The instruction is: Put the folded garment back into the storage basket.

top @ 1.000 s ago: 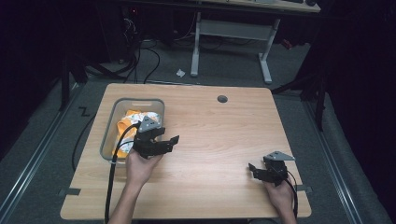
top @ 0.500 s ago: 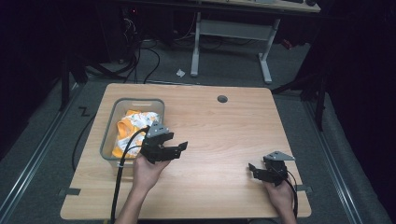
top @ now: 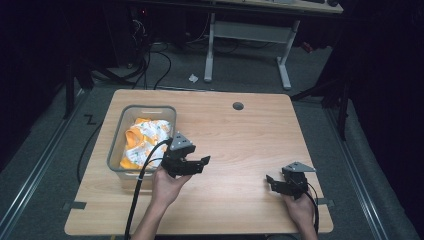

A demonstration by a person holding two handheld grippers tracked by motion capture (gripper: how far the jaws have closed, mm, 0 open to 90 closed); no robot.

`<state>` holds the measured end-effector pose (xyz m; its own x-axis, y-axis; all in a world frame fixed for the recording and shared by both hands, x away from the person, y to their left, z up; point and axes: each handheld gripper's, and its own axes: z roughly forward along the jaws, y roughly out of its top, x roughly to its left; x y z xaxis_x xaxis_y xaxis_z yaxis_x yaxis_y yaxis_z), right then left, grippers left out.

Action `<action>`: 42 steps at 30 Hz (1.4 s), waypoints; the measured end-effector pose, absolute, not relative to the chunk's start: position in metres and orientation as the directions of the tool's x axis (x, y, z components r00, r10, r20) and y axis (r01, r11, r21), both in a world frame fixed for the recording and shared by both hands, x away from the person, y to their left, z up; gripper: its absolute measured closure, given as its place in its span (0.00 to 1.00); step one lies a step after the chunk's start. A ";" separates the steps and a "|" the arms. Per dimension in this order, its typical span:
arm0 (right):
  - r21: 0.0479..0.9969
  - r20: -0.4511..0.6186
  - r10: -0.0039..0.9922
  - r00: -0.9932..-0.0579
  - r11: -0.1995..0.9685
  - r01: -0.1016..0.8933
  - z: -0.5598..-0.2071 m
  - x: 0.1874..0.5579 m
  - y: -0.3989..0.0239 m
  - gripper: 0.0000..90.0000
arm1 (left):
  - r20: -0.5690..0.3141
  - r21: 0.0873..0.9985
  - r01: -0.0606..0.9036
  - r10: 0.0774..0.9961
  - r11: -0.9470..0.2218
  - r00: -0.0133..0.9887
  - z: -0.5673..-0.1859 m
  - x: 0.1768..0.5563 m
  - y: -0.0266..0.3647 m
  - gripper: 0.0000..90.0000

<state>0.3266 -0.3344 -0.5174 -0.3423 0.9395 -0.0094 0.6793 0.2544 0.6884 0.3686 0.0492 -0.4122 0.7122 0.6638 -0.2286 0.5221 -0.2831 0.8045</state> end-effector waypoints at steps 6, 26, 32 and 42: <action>0.688 -0.007 0.940 -0.341 0.252 0.681 -0.517 0.327 -0.334 0.30 | -0.230 0.798 0.526 0.658 -0.295 0.717 -0.417 0.368 0.045 0.39; 0.688 -0.009 0.940 -0.342 0.254 0.680 -0.517 0.327 -0.334 0.30 | -0.225 0.749 0.553 0.645 -0.364 0.730 -0.444 0.369 0.021 0.39; 0.688 -0.007 0.940 -0.341 0.252 0.681 -0.517 0.326 -0.334 0.30 | -0.214 0.725 0.562 0.645 -0.398 0.733 -0.456 0.368 0.015 0.39; 0.688 -0.009 0.939 -0.343 0.255 0.680 -0.517 0.327 -0.334 0.30 | -0.206 0.693 0.589 0.668 -0.416 0.715 -0.483 0.367 0.007 0.40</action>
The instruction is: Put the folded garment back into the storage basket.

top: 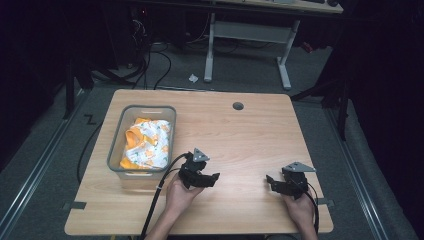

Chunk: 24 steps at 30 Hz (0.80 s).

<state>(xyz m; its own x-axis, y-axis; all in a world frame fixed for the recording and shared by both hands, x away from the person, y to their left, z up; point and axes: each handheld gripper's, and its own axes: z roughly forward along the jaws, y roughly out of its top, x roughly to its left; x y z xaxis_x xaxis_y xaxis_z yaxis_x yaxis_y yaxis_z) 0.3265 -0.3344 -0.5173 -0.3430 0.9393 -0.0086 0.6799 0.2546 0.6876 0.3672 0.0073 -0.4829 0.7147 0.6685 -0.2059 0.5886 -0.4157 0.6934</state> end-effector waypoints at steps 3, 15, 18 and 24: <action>0.688 -0.009 0.939 -0.343 0.255 0.680 -0.517 0.327 -0.334 0.30 | -0.178 0.691 0.592 0.696 -0.414 0.695 -0.490 0.368 0.006 0.40; 0.688 -0.007 0.939 -0.344 0.254 0.680 -0.517 0.326 -0.334 0.30 | -0.083 0.677 0.591 0.752 -0.439 0.654 -0.513 0.369 0.007 0.39; 0.688 -0.007 0.939 -0.344 0.254 0.680 -0.517 0.326 -0.334 0.30 | -0.056 0.688 0.580 0.764 -0.437 0.642 -0.519 0.368 0.007 0.37; 0.687 -0.007 0.939 -0.344 0.254 0.680 -0.517 0.326 -0.334 0.30 | -0.043 0.725 0.557 0.781 -0.405 0.624 -0.525 0.366 0.009 0.34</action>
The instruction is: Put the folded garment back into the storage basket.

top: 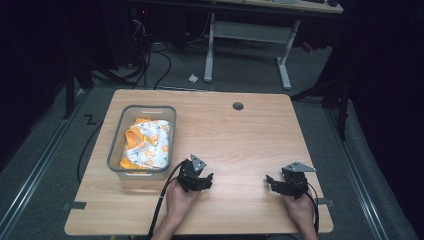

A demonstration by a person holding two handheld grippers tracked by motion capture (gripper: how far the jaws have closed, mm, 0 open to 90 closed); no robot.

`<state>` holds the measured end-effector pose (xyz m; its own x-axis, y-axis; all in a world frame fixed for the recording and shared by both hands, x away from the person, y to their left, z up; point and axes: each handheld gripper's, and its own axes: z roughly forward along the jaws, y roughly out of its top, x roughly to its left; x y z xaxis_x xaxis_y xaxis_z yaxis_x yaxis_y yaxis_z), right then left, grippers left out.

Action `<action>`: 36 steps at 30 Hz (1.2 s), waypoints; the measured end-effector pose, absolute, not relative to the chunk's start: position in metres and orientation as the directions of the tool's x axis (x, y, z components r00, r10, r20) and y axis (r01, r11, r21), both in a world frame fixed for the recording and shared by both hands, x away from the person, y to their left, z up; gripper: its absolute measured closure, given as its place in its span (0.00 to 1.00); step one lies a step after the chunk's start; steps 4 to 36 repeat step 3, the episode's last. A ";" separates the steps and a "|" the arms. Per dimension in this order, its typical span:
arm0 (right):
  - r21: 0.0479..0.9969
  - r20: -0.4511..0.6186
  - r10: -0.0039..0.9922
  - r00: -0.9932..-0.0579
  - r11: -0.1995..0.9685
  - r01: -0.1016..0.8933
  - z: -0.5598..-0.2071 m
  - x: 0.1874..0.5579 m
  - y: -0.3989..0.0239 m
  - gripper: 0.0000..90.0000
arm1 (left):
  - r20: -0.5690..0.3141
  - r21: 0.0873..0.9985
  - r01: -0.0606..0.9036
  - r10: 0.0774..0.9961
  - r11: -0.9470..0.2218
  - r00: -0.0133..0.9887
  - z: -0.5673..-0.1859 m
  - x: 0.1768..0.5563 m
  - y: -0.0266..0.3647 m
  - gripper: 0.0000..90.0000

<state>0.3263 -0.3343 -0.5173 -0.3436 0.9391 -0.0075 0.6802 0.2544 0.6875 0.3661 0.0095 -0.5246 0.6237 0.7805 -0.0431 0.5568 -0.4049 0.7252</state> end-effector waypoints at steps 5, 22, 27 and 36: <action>0.687 -0.007 0.939 -0.344 0.254 0.680 -0.517 0.326 -0.334 0.30 | -0.043 0.724 0.561 0.785 -0.401 0.618 -0.525 0.366 0.009 0.34; 0.687 -0.007 0.939 -0.344 0.254 0.680 -0.517 0.326 -0.334 0.30 | -0.043 0.724 0.561 0.785 -0.401 0.618 -0.525 0.366 0.009 0.34; 0.687 -0.007 0.939 -0.344 0.254 0.680 -0.517 0.326 -0.334 0.30 | -0.043 0.724 0.561 0.785 -0.401 0.618 -0.525 0.366 0.009 0.34; 0.687 -0.007 0.939 -0.344 0.254 0.680 -0.517 0.326 -0.334 0.30 | -0.043 0.724 0.561 0.785 -0.401 0.618 -0.525 0.366 0.009 0.34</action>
